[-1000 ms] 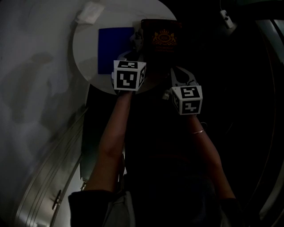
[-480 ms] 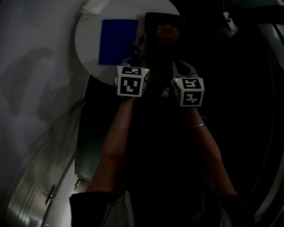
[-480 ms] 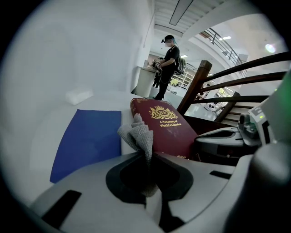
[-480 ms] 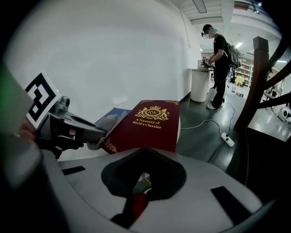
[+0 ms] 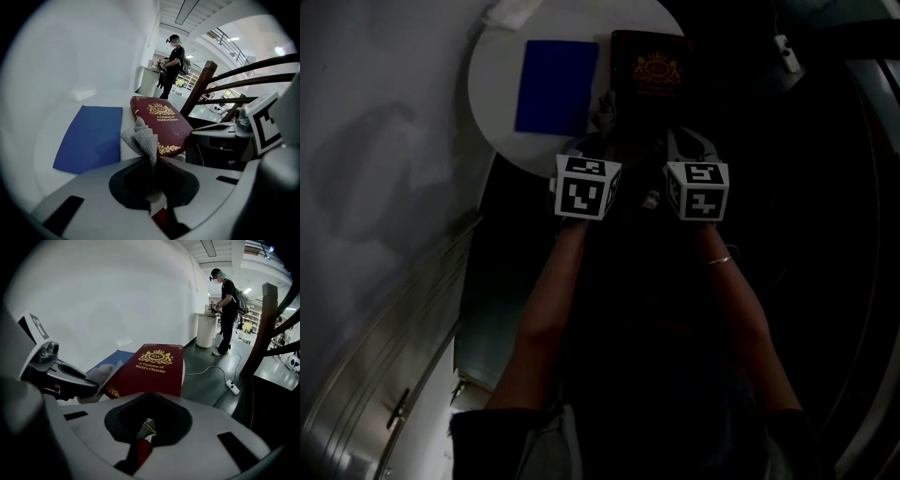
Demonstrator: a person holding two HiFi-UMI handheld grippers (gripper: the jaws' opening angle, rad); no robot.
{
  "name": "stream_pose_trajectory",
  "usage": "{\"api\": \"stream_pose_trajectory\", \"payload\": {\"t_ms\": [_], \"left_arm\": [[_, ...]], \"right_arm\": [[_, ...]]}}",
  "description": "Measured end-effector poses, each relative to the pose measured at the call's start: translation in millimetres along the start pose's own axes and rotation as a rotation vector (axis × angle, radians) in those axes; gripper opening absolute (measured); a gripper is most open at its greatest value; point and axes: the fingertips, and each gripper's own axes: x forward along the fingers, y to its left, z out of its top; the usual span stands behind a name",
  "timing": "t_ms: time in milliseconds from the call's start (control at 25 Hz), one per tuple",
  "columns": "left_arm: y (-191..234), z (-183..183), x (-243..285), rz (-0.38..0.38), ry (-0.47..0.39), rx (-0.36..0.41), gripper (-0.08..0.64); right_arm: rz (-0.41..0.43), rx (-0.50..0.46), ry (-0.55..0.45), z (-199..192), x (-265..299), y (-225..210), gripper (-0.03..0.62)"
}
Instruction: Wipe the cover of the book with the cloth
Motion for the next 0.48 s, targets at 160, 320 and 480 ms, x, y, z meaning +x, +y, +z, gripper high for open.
{"api": "stream_pose_trajectory", "payload": {"t_ms": [160, 320, 480], "left_arm": [[-8, -8, -7, -0.008, 0.002, 0.012, 0.034], [-14, -14, -15, -0.010, -0.005, -0.003, 0.034], [-17, -15, -27, -0.004, -0.021, -0.012, 0.034]], "right_arm": [[-0.005, 0.008, 0.000, -1, 0, -1, 0.029], [-0.012, 0.002, -0.002, -1, -1, -2, 0.029], [-0.014, -0.011, 0.000, -1, -1, -1, 0.029]]}}
